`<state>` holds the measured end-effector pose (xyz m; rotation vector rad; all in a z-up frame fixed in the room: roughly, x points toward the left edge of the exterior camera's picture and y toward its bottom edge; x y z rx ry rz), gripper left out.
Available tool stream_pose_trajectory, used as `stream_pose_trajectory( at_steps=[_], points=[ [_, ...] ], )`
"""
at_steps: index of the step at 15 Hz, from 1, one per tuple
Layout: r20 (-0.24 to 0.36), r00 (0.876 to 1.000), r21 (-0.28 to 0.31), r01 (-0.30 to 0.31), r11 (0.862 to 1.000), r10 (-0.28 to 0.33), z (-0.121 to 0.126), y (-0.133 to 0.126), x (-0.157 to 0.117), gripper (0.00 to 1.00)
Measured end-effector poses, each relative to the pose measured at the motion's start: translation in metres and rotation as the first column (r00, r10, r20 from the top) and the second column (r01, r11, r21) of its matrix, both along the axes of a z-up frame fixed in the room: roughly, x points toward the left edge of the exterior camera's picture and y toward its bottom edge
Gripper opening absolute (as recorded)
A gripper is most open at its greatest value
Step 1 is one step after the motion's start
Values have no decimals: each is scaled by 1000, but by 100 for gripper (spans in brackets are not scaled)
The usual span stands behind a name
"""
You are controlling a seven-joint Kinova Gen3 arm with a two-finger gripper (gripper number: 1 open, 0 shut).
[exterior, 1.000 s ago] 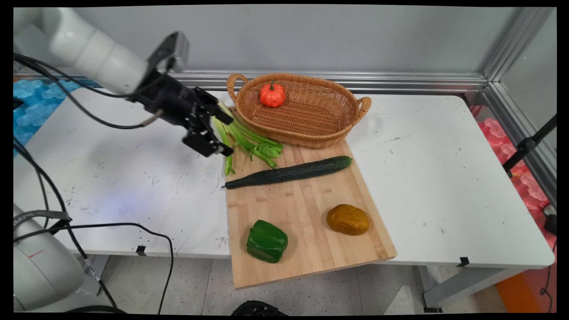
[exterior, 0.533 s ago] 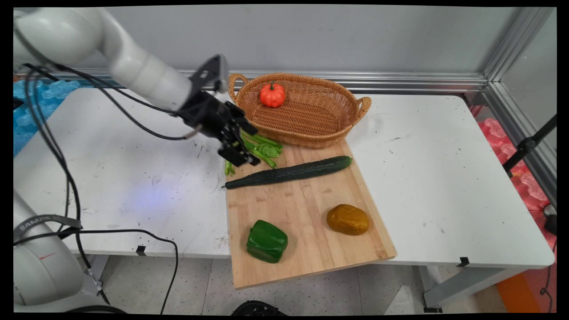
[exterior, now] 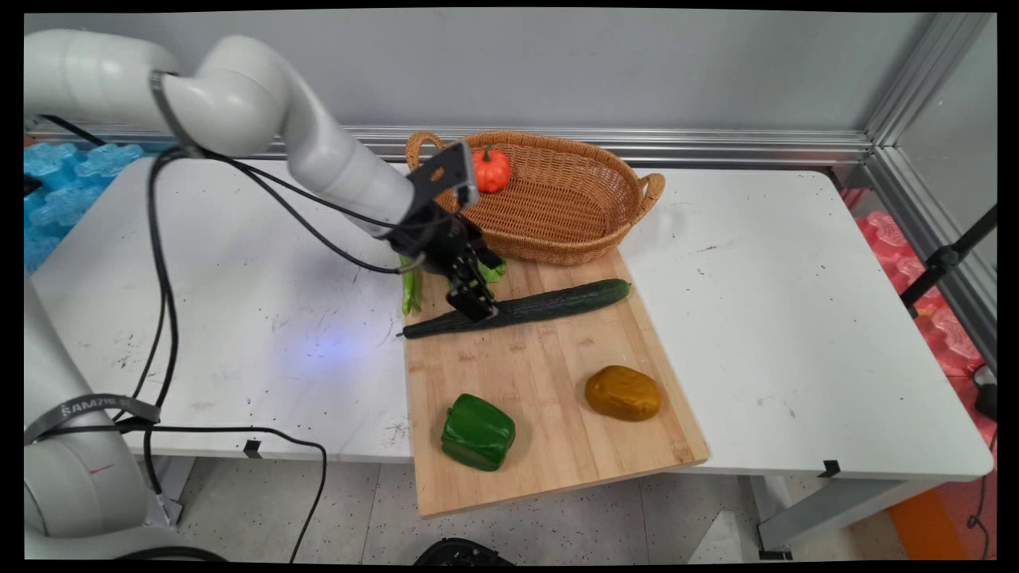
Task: Pick up the cucumber from the cutting board
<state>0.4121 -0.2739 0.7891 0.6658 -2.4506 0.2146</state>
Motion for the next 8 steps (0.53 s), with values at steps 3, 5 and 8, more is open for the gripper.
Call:
stream_pose_trajectory(
  at_steps=[3, 5, 8],
  points=[
    [13, 1000, 8, -4, 1000, 4, -14, -11, -16, 100],
    [19, 1000, 12, -3, 1000, 3, -20, -15, -24, 100],
    [30, 1000, 16, -1, 1000, 0, -29, -22, -33, 100]
  ],
)
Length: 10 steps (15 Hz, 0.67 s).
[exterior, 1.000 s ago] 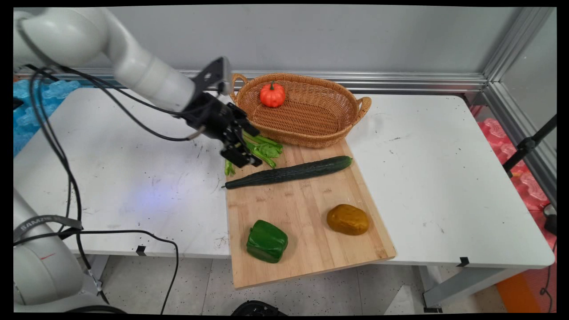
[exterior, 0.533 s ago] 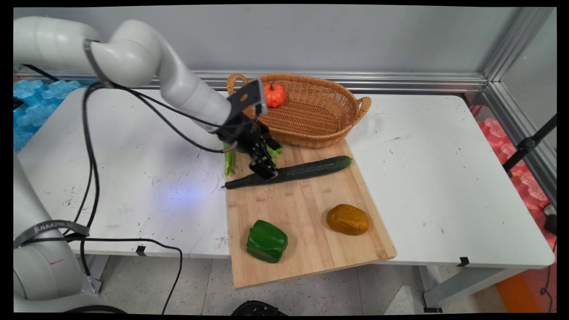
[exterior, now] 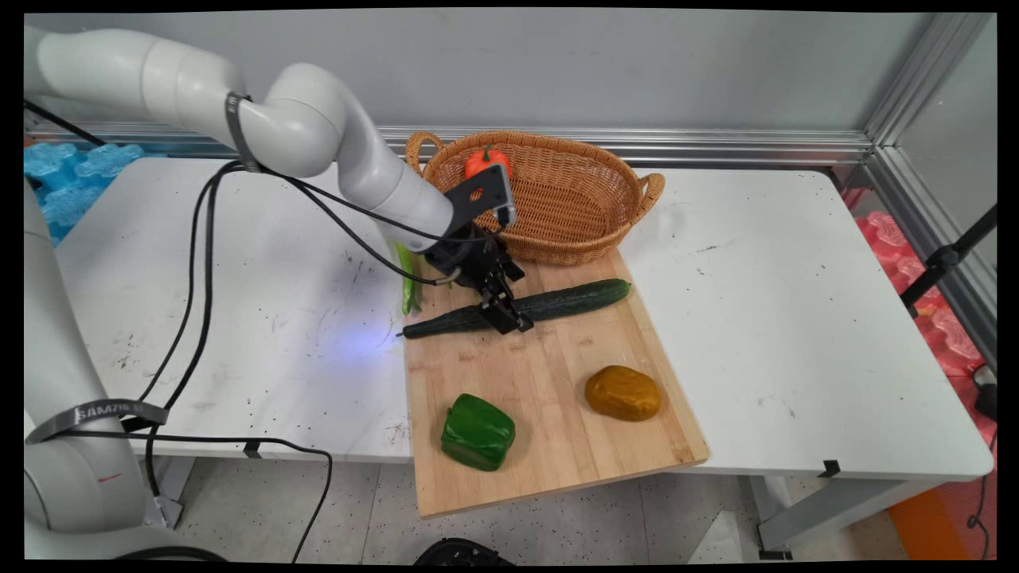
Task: Pick up the cucumber from the cutting board, then place the picked object in the vegetable basket
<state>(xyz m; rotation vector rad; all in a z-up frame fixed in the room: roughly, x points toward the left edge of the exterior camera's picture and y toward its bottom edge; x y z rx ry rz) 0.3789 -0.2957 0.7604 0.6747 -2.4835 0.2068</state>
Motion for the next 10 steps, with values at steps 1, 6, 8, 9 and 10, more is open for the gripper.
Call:
stream_pose_trajectory(
  at_steps=[1, 6, 8, 9, 10],
  points=[
    [2, 1000, 1, 1, 1000, -1, -2, -2, -2, 100],
    [2, 1000, 5, 10, 1000, -10, -5, -7, -9, 0],
    [-1, 1000, 7, 17, 1000, -17, -3, -6, -8, 0],
    [-2, 1000, 10, 20, 1000, -20, -2, -6, -7, 0],
    [-3, 1000, 12, 24, 1000, -24, 0, -4, -6, 0]
  ],
)
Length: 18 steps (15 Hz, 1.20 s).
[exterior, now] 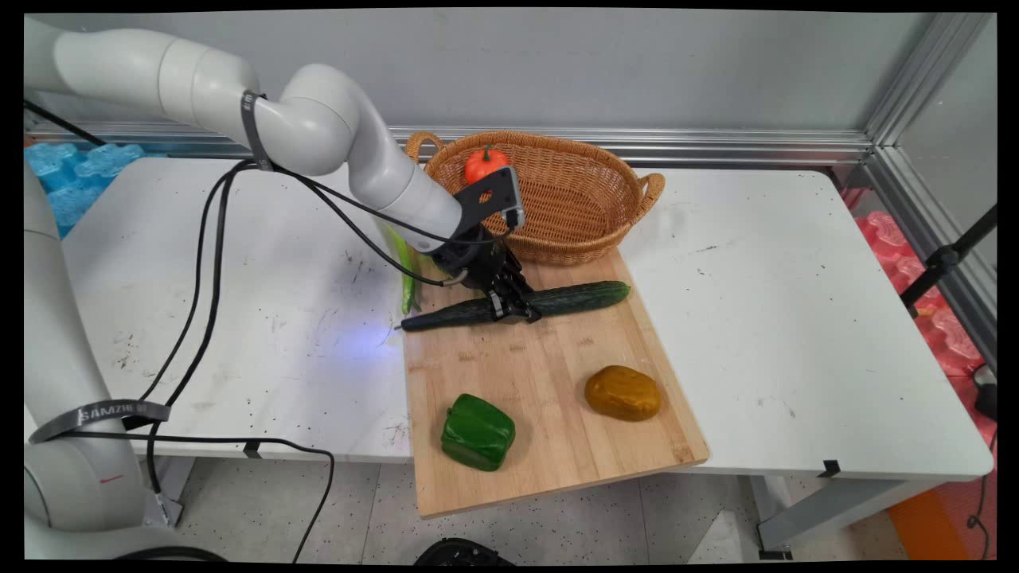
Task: Place the picked object in the vegetable basket
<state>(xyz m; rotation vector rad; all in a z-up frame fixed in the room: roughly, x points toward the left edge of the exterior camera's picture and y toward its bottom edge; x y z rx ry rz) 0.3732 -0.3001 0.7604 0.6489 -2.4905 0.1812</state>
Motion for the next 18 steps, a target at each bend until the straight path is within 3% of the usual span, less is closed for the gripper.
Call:
stream_pose_trajectory(
  at_steps=[6, 12, 18],
  points=[
    [-1, 999, -4, 33, 999, -33, 27, 10, 13, 0],
    [23, 998, -38, 57, 998, -56, 86, 23, 30, 0],
    [91, 994, -75, 68, 995, -61, 145, 30, 59, 0]
  ],
)
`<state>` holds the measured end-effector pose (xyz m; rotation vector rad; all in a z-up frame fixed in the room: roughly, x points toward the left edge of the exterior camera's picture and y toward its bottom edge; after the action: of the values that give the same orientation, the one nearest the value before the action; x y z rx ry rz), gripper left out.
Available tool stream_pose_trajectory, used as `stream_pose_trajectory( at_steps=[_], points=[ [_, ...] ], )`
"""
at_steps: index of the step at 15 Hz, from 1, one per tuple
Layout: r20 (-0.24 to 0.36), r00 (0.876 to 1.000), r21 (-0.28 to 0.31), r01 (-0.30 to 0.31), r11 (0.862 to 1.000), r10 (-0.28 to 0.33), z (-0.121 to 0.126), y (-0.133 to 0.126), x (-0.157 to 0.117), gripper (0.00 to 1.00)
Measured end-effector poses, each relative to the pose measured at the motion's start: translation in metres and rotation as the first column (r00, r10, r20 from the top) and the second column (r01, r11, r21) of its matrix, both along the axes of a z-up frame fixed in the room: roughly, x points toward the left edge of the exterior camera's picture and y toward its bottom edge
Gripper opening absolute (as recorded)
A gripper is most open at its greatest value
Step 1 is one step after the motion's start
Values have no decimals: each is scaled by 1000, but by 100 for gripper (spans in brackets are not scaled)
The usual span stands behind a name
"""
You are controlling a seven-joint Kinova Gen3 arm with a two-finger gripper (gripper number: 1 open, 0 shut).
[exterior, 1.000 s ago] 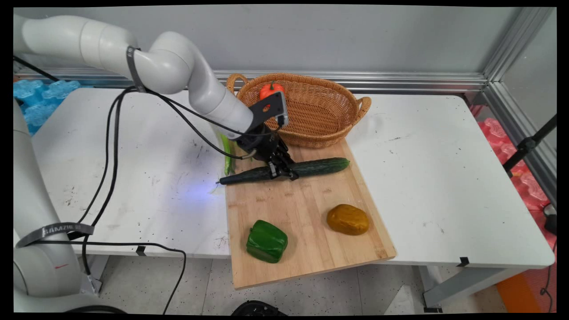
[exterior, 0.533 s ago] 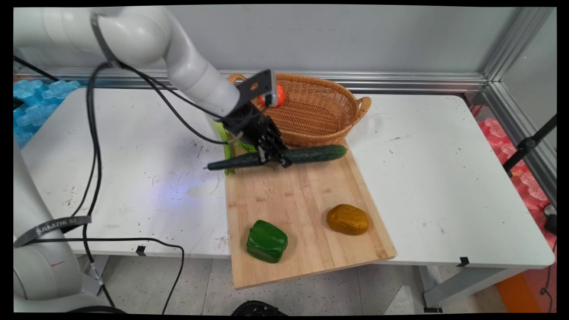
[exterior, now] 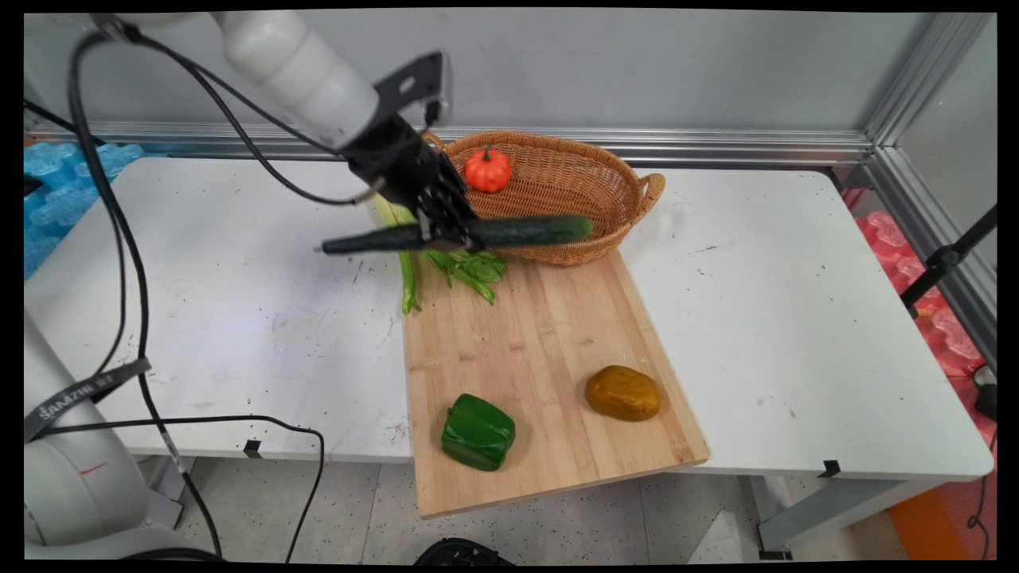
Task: Place the picked object in the vegetable basket
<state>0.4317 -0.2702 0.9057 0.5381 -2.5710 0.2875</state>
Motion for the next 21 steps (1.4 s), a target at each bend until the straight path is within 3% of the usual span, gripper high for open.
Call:
stream_pose_trajectory(
  at_steps=[4, 10, 16, 21],
  points=[
    [51, 999, -54, 23, 998, -20, 28, -15, 16, 0],
    [148, 987, -160, 90, 983, -66, 54, -71, 35, 0],
    [214, 966, -215, 195, 957, -149, 49, -137, 43, 0],
    [241, 942, -223, 289, 931, -235, 36, -173, 37, 0]
  ],
)
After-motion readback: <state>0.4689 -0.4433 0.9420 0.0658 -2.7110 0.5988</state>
